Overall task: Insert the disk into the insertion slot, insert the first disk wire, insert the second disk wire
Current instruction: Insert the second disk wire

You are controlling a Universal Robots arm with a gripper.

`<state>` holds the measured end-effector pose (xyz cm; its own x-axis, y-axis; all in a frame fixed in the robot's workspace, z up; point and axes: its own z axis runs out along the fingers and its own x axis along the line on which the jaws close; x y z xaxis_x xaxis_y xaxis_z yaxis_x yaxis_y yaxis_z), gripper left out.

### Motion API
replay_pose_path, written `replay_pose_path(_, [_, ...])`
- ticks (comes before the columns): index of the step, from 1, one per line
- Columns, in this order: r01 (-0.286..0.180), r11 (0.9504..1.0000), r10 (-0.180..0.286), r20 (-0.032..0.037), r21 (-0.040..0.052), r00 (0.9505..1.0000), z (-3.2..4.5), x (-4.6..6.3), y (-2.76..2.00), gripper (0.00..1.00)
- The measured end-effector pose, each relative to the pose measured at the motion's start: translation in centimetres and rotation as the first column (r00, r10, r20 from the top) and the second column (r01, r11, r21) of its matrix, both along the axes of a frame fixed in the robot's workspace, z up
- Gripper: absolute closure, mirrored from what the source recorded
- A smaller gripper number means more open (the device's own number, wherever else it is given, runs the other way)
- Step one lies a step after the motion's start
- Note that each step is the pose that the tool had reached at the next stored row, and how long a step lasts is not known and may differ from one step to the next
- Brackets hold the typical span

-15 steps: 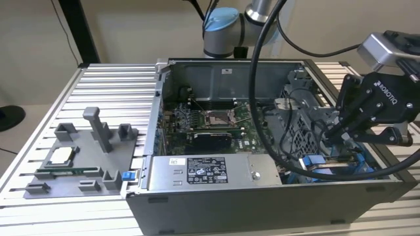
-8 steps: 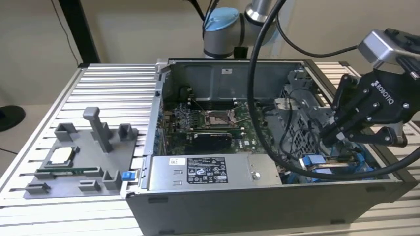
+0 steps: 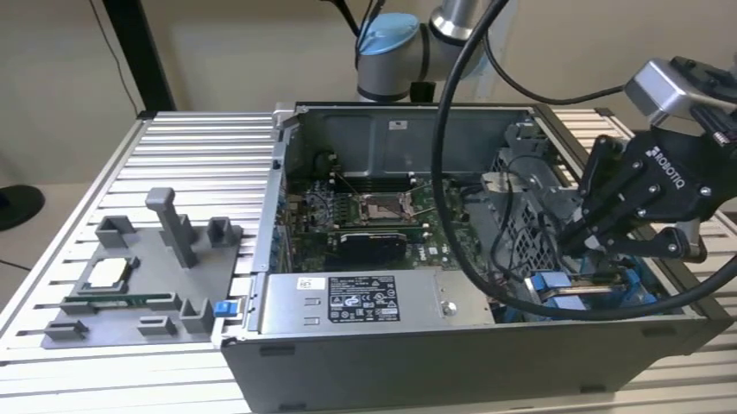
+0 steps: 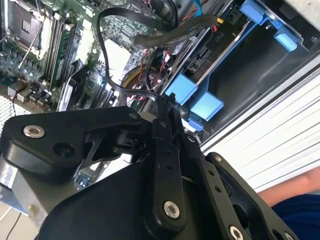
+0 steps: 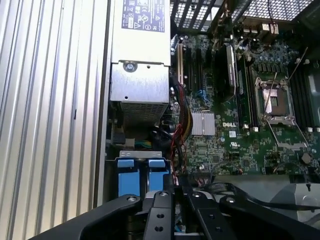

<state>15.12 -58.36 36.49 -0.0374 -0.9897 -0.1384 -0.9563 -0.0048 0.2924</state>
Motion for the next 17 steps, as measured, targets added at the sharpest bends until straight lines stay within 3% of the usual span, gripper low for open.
replay_pose_path(5, [0.002, 1.0000, -0.002, -0.0002, 0.0000, 1.0000, -0.58, 0.4, -0.02, 1.00])
replay_pose_path(13, [0.002, 1.0000, -0.002, -0.0002, 0.0001, 1.0000, -1.28, 2.0, -0.03, 1.00])
replay_pose_path(17, [0.002, 1.0000, -0.002, -0.0002, 0.0000, 1.0000, -1.73, 2.2, -0.06, 1.00])
